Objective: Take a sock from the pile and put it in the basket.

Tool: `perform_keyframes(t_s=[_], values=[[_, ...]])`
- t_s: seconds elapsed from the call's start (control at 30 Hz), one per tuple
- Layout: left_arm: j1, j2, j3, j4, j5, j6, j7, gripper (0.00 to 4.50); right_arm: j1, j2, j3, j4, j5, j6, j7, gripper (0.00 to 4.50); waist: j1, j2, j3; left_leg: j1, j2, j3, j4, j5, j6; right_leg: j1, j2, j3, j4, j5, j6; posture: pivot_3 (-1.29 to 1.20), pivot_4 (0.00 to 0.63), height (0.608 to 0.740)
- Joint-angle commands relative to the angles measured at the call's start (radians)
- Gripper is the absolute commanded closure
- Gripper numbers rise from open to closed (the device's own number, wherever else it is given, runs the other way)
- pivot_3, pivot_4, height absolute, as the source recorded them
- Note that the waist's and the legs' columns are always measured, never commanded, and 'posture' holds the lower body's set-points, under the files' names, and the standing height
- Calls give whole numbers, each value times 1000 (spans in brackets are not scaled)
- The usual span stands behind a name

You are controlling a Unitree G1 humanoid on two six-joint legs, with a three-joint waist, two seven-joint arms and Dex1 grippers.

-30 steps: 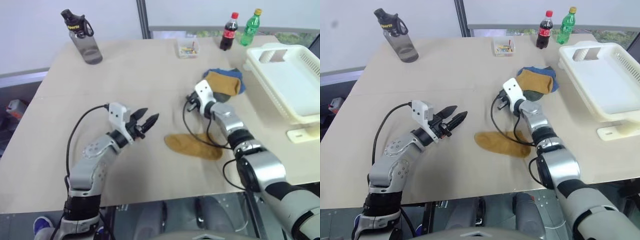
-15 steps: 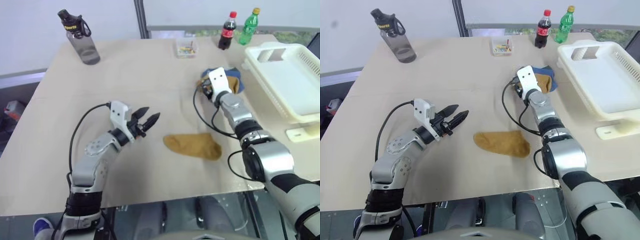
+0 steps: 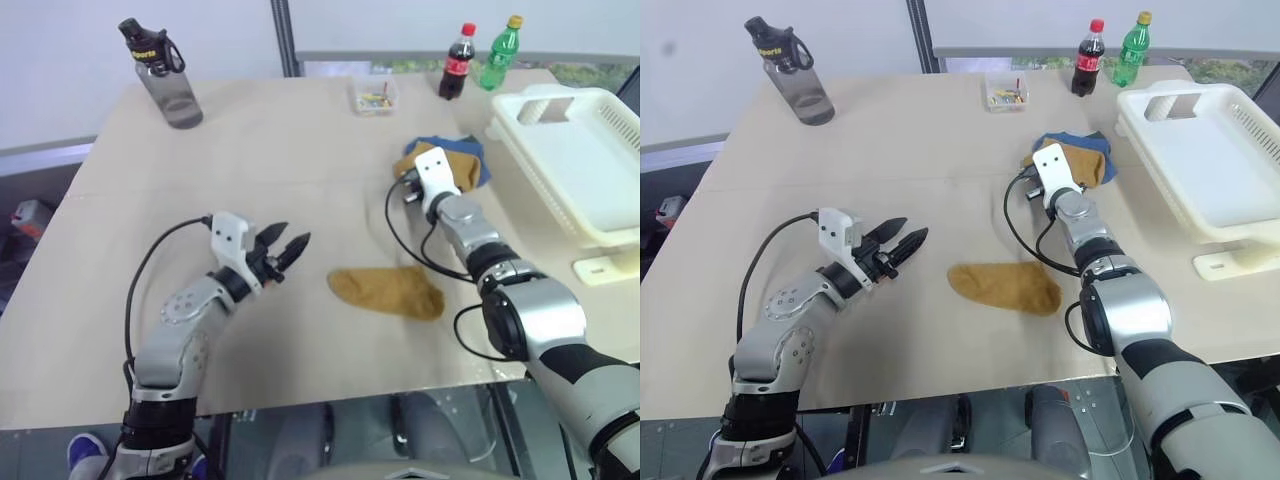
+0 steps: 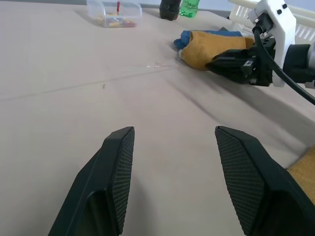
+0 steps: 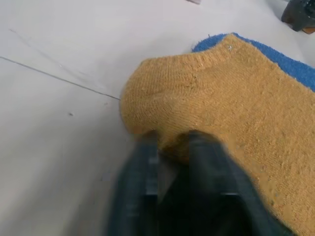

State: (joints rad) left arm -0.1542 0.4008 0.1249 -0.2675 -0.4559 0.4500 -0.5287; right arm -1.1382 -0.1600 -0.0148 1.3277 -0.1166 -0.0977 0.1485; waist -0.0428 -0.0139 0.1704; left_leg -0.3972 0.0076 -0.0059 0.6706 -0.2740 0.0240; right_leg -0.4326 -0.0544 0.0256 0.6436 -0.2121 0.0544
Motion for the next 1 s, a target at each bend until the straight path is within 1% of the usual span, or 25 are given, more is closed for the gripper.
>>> perform_keyframes(t_s=[0.03,0.33,0.4,0.43,0.5,0.53,0.57,0.67,0.73,0.8,0.9,1.0], values=[[-3,9,21,-50,-11,-10,3,1729,-29,-6,-9,-10,-4,-27,-5,4485,0,0,0,0,0,0,0,0,0,0,0,0,0,0,0,0,150,740],[0,5,18,-48,-12,-15,2,1729,-19,-17,-6,-17,-7,-43,23,4485,0,0,0,0,0,0,0,0,0,0,0,0,0,0,0,0,150,740],[-1,4,16,-47,-12,-15,3,1729,-19,-23,-5,-18,-10,-48,14,3949,0,0,0,0,0,0,0,0,0,0,0,0,0,0,0,0,150,740],[-1,3,15,-47,-12,-15,3,1729,-18,-32,-2,-20,-16,-52,-2,3597,0,0,0,0,0,0,0,0,0,0,0,0,0,0,0,0,150,740],[-1,1,13,-48,-11,-15,5,1729,-14,-55,-10,-27,-14,-54,-25,2698,1,0,0,0,0,0,0,0,0,0,0,0,0,0,0,0,150,740],[-1,0,13,-49,-11,-15,6,1729,-11,-68,-21,-32,-5,-55,-24,2097,2,0,0,0,0,0,0,0,0,0,0,0,0,0,0,0,150,740],[0,-1,15,-49,-11,-16,8,1729,-6,-79,-31,-39,5,-58,-17,1630,3,0,0,0,0,0,0,0,0,0,0,0,0,0,0,0,150,740],[7,-2,15,-49,-10,-19,9,1729,25,-122,-72,-87,53,-66,29,1630,1,0,0,0,0,0,0,0,0,0,0,0,0,0,0,0,150,740],[8,-6,10,-46,-9,-22,10,1729,79,-151,-102,-183,98,-47,75,1630,2,0,0,0,0,0,0,0,0,0,0,0,-1,0,0,0,150,740],[2,-10,6,-38,-9,-23,8,1729,150,-162,-122,-316,138,8,112,1630,3,0,0,0,0,0,0,0,0,0,0,0,-1,0,0,0,150,740],[-11,-12,-2,-24,-11,-24,-1,1729,253,-164,-146,-516,187,131,120,1630,1,0,0,0,1,0,0,-2,3,0,0,0,0,0,0,0,150,740],[-31,-12,-18,-3,-7,-26,-20,1729,320,-178,-161,-606,202,193,103,1630,2,0,0,0,2,0,1,-2,4,0,0,0,1,0,0,0,150,740]])
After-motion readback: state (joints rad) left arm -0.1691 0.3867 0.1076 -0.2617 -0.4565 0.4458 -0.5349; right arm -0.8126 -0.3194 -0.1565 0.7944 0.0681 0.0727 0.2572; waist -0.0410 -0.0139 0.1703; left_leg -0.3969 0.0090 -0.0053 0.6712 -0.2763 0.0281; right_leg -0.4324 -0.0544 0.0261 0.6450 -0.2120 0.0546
